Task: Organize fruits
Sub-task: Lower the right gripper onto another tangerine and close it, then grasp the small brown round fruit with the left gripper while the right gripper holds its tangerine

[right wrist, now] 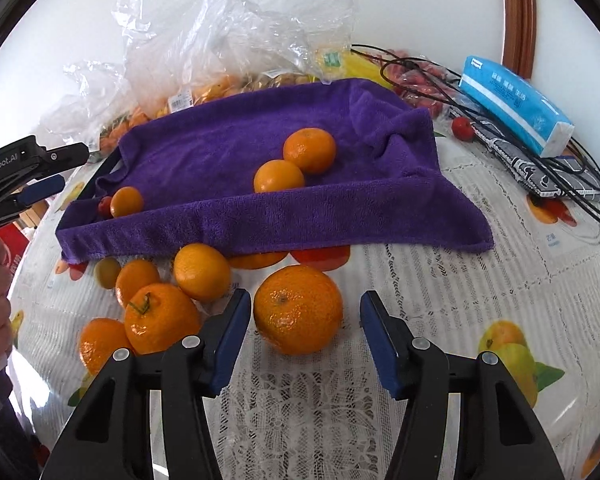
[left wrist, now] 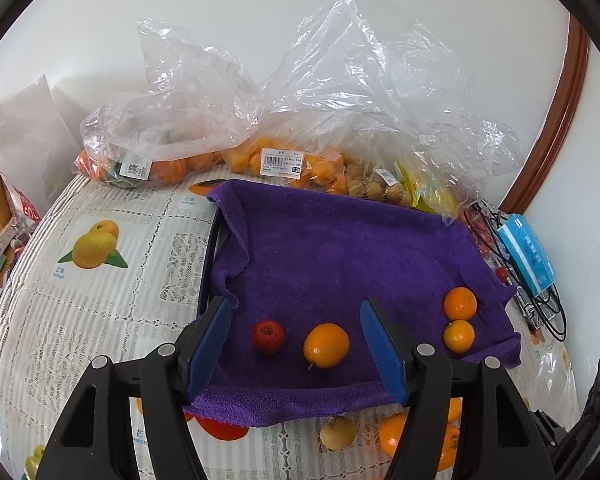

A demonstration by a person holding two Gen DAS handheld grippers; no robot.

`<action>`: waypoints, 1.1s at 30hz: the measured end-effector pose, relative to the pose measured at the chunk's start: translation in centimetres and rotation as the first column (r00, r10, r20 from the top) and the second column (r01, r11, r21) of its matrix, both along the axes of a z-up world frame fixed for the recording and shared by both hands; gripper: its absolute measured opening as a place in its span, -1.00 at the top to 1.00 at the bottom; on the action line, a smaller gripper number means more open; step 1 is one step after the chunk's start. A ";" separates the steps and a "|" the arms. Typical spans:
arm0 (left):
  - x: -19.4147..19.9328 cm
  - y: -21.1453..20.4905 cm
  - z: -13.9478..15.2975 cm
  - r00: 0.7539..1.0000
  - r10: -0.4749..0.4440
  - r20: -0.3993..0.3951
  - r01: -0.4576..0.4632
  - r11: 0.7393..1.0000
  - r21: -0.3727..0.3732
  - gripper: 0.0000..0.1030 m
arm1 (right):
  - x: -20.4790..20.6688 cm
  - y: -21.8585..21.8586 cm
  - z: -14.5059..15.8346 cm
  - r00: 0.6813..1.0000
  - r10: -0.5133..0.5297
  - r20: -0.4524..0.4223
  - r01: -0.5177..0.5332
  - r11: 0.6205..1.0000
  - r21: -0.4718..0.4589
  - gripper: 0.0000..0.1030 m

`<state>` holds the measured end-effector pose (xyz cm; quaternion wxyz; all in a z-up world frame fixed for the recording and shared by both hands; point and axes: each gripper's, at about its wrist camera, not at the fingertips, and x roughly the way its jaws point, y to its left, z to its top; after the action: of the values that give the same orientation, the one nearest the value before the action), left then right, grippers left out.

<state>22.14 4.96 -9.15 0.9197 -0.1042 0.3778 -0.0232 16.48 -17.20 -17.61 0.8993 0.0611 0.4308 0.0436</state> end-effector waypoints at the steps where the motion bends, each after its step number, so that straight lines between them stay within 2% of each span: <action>1: 0.0 -0.1 -0.1 1.000 -0.002 -0.003 0.002 1.000 0.000 -0.27 | 0.1 0.1 -0.1 1.000 -0.001 0.000 0.001 1.000 -0.014 -0.09; 3: 0.0 -0.2 -0.1 1.000 -0.006 -0.006 0.006 1.000 0.003 -0.27 | 0.1 0.3 -0.3 1.000 0.002 0.007 -0.002 1.000 -0.031 0.02; 4: 0.0 -0.3 -0.2 1.000 -0.008 -0.006 0.009 1.000 0.007 -0.27 | 0.0 0.5 -0.2 1.000 0.016 0.014 -0.016 0.999 -0.032 0.17; 10: -0.5 -0.4 -0.2 1.000 -0.021 -0.002 0.021 1.000 0.017 -0.27 | -0.9 0.8 0.1 0.999 0.039 0.029 -0.038 0.997 -0.065 0.16; 15: -2.0 -0.2 -0.8 0.998 -0.056 -0.013 0.056 0.998 -0.006 -0.27 | -1.9 0.6 0.2 0.998 0.046 0.032 -0.042 0.994 -0.105 0.16; 21: -5.0 0.0 -2.2 0.996 -0.084 -0.037 0.084 0.996 -0.012 -0.24 | -1.8 0.4 -0.1 0.999 0.049 0.024 -0.047 0.996 -0.077 0.16; 25: -5.5 -0.9 -3.9 0.989 -0.117 -0.087 0.117 0.993 -0.005 -0.24 | -1.6 0.2 -0.3 0.998 0.054 0.016 -0.053 0.997 -0.062 0.16; 27: -5.4 -1.2 -4.6 0.986 -0.125 -0.110 0.125 0.992 -0.007 -0.08 | -1.7 0.2 -0.3 0.998 0.055 0.016 -0.054 0.997 -0.061 0.16; 33: -4.5 -2.0 -5.9 0.978 -0.153 -0.143 0.148 0.988 -0.042 0.06 | -1.7 0.0 -0.4 0.998 0.055 0.015 -0.055 0.998 -0.036 0.15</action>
<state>17.68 2.95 -15.09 0.8835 -0.0911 0.4504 -0.0908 14.73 -17.25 -17.96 0.9021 0.0330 0.4259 0.0612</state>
